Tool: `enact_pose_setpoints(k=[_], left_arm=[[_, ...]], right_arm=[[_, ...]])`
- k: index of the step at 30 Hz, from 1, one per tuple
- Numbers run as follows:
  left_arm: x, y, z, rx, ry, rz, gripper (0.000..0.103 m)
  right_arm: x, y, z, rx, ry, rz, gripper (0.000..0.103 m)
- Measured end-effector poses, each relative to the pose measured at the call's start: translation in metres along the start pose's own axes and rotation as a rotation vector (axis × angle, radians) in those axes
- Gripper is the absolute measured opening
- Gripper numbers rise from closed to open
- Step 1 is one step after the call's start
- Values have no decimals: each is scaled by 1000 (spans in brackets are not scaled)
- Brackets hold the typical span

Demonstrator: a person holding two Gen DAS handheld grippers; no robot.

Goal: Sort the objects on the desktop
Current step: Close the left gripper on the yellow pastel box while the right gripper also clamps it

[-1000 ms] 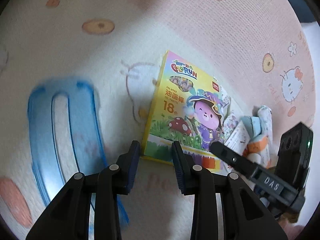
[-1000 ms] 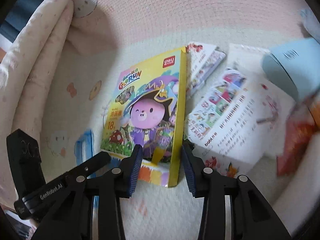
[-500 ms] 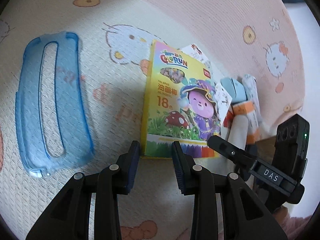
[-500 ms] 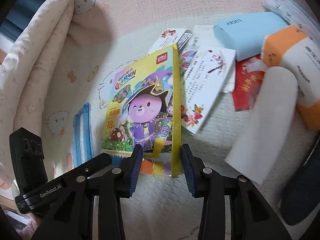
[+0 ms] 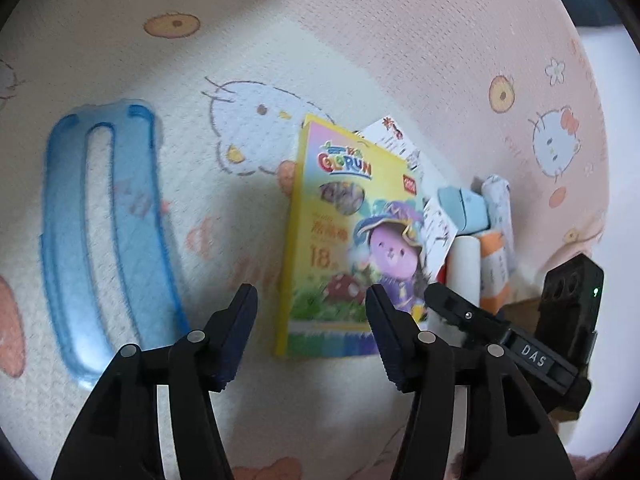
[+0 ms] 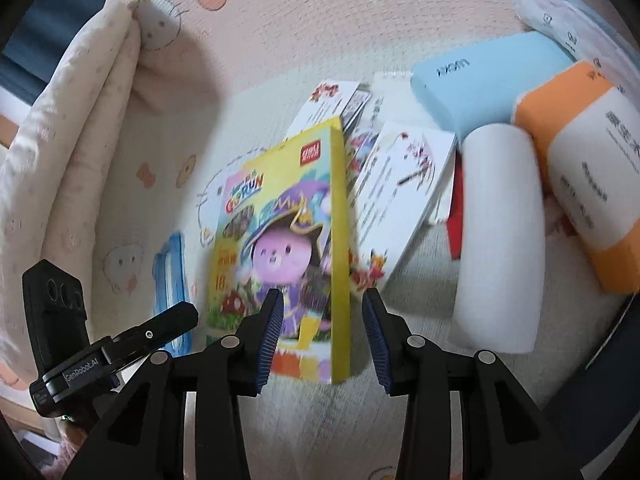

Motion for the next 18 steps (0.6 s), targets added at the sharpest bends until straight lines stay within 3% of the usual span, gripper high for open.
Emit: enact_pose_setpoints(k=[5,8,11,18], left_arm=[[9,6,-8,-3,-1,19,61],[14,9,-12,16,-2,6,61],[19,9,-15,30,-10,-11,61],[25,8,-18,-8,-3,27,60]], right_arm=[[13,-7,-7,-10,-20,5,39],[24,-12,-10,-45,-44,60,41],[29,-8,-12,-2,-49,23,44],[31,1,-17,88,-43,-52,44]])
Point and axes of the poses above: each gripper's, at about its wrist camera, not at the fingertips, and x roughly the way its jaws point, y to its right, z to its underside, the point moved 6 cm from there along x, roughly the way its jaws point, and after that the axes turned 6 degrees about -z, right-handed, at the moved point
